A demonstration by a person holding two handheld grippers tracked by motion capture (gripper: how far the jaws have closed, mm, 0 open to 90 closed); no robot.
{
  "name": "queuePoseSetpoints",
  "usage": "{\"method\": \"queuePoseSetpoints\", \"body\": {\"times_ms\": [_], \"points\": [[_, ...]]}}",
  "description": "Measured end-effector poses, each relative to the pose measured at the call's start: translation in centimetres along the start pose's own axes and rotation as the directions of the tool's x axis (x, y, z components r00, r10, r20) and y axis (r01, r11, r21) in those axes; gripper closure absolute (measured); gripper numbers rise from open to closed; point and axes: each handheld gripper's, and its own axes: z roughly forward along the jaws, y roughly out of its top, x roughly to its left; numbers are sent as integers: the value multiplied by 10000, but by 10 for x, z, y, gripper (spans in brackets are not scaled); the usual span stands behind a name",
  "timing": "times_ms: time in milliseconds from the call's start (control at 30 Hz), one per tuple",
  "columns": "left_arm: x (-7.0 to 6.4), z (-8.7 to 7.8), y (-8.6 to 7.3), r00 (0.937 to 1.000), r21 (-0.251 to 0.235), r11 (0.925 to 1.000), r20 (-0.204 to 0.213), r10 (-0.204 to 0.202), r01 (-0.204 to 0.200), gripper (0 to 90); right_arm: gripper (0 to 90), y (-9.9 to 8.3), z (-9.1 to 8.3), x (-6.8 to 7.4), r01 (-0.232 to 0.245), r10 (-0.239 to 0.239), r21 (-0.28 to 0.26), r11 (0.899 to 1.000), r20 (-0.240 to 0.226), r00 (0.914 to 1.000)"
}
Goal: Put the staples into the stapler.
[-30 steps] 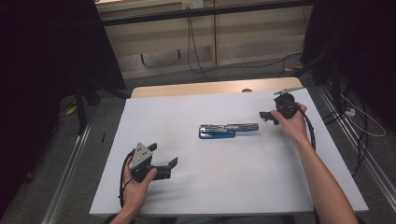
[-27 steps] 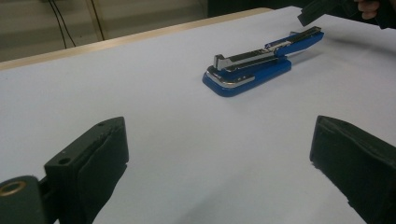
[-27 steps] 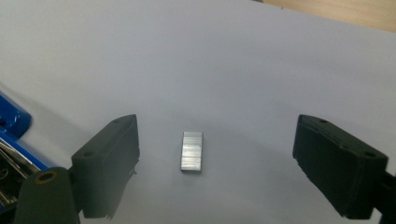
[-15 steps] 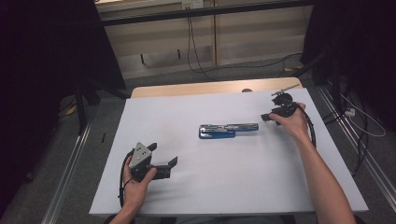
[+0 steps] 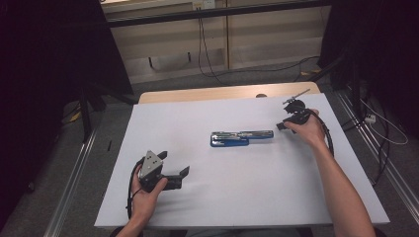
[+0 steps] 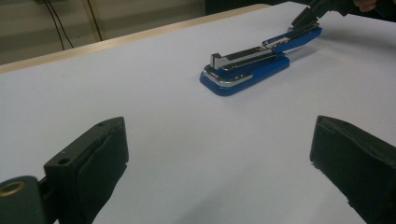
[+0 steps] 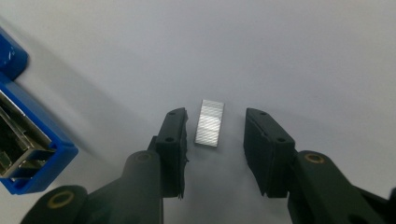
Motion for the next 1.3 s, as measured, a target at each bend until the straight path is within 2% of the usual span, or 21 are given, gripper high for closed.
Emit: {"method": "queuePoseSetpoints", "body": {"times_ms": [67, 267, 433, 567, 700, 967, 1300], "points": [[-1, 0, 0, 10000, 2, 10000, 5, 4, -4, 46, 646, 4, 1, 1, 137, -139, 236, 9996, 83, 9999], [0, -1, 0, 10000, 8, 10000, 16, 52, -52, 46, 674, 7, 4, 3, 252, -254, 214, 9995, 106, 9996], [1, -2, -1, 10000, 8, 10000, 40, -46, 46, 46, 742, 9, 4, 3, 285, -287, 292, 9992, 84, 9996], [1, -1, -1, 10000, 17, 10000, 46, -54, 54, 45, 786, 14, 5, 5, 335, -340, 645, 9974, 60, 9994], [0, -1, 0, 10000, 25, 10000, 84, 46, -46, 46, 790, 15, 5, 6, 398, -406, 731, 9965, 98, 9991], [0, -2, -1, 10000, 36, 10000, 22, -38, 38, 46, 793, 14, 4, 6, 290, -295, 683, 9972, 63, 9995], [1, -3, 0, 9999, -20, 10000, -100, -81, 81, 46, 793, 10, 1, 6, 221, -217, 399, 9990, -86, 9997]]}}
